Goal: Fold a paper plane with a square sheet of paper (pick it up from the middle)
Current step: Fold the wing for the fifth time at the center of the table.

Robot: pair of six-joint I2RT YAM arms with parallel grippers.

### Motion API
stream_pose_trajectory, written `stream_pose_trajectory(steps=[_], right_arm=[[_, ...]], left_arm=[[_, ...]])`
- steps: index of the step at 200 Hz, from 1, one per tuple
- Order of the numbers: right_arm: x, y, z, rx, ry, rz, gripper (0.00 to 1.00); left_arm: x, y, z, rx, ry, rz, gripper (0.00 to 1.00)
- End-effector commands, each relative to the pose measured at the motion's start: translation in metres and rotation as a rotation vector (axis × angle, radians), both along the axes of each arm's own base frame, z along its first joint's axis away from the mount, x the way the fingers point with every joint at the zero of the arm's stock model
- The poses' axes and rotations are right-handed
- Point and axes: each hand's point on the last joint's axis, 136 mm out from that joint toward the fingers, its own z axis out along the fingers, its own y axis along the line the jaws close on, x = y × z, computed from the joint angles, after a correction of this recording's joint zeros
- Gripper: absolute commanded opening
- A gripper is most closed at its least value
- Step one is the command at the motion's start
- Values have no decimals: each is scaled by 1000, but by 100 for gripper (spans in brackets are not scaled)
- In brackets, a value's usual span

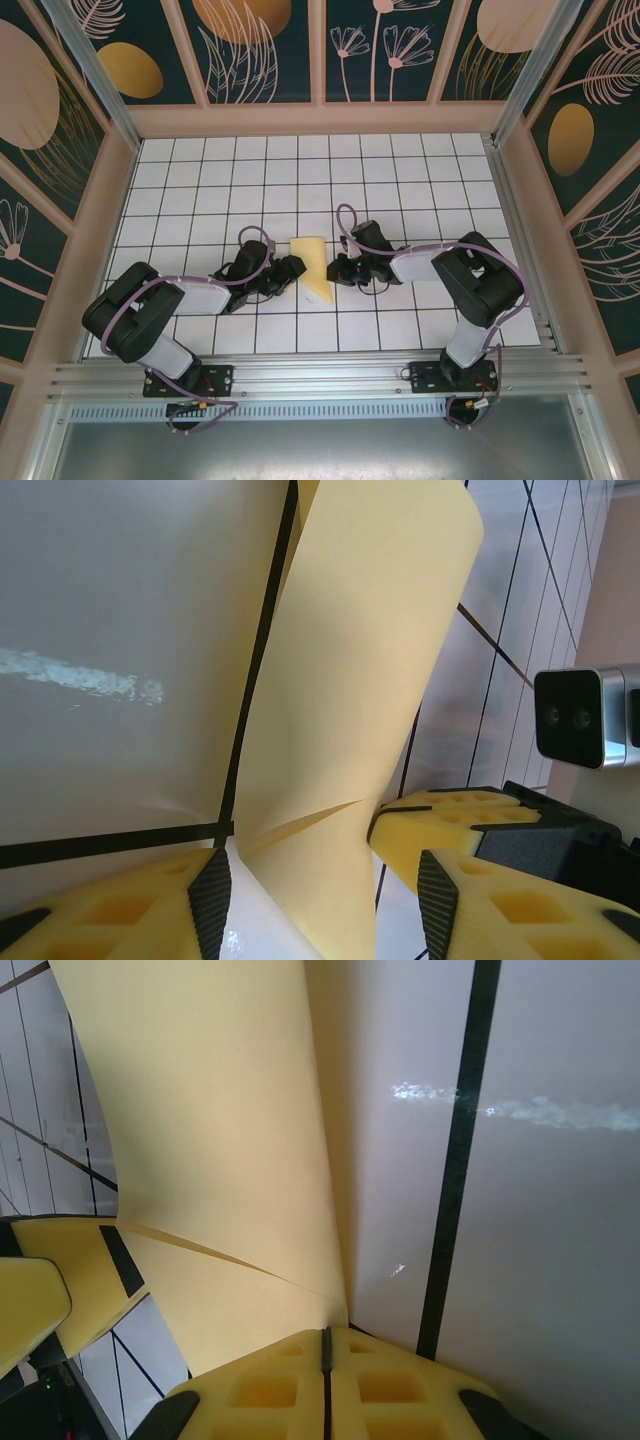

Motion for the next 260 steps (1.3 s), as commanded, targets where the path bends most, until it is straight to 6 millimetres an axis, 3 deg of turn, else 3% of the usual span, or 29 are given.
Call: stream_pose_trajectory(steps=[1, 89, 139, 206, 219, 232, 260], right_arm=[[-11, -22, -40, -120, 66, -43, 10], [-10, -23, -41, -122, 65, -47, 10], [-8, -21, -39, -120, 59, -44, 10], [-3, -17, -31, -106, 33, -26, 11], [-2, -16, -30, -105, 27, -21, 11], [-3, -15, -29, -105, 26, -14, 11], [-2, -15, -29, -108, 20, -9, 11]], left_arm=[[-2, -4, -4, -22, 13, -9, 54], [-2, -6, -4, -42, 16, -9, 51], [1, -11, 2, -67, 1, -20, 42], [3, -14, -6, -56, 9, -33, 27], [4, -16, -6, -54, 3, -42, 27], [6, -18, -5, -53, -8, -51, 35], [11, -21, 1, -41, -45, -72, 42]])
